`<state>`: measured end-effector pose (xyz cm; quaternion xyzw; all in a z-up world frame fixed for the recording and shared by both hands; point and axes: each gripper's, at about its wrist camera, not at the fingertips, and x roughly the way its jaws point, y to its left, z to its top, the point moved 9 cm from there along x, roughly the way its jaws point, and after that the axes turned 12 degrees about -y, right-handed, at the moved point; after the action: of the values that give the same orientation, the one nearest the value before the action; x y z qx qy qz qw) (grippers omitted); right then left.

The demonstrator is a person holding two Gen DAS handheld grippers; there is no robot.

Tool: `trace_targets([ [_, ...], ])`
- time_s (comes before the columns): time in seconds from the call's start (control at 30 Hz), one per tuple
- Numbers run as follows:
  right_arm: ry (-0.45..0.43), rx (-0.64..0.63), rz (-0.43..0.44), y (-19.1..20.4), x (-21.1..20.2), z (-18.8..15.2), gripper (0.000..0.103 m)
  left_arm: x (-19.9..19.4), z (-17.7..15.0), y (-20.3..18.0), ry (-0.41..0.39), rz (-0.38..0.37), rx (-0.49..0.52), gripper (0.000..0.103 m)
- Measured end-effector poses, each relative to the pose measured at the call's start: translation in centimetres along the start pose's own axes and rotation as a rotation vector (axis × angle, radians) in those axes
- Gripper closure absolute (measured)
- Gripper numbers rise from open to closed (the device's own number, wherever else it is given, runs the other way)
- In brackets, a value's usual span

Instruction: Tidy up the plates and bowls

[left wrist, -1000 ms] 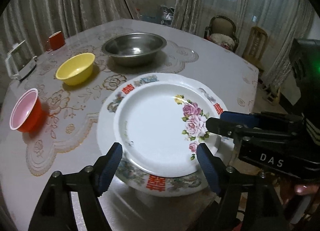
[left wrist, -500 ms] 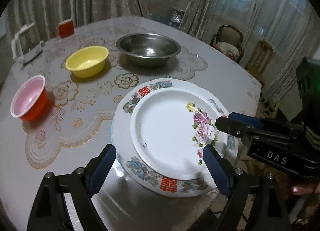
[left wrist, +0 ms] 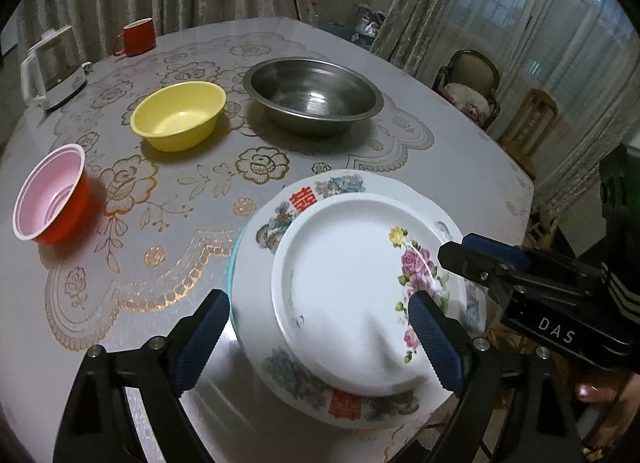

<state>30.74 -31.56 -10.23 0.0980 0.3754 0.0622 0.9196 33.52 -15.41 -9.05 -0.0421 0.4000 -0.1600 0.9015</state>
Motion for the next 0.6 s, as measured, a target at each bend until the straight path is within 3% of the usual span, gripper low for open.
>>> trace_targets([
  [0.23, -0.011, 0.0, -0.008, -1.6, 0.8, 2.0, 0.064, 0.7, 2.4, 0.6, -0.013, 0.017, -0.009, 0.009],
  [0.6, -0.056, -0.026, -0.033, -5.0, 4.7, 7.2, 0.06, 4.3, 7.6, 4.1, -0.036, 0.067, -0.159, 0.007],
])
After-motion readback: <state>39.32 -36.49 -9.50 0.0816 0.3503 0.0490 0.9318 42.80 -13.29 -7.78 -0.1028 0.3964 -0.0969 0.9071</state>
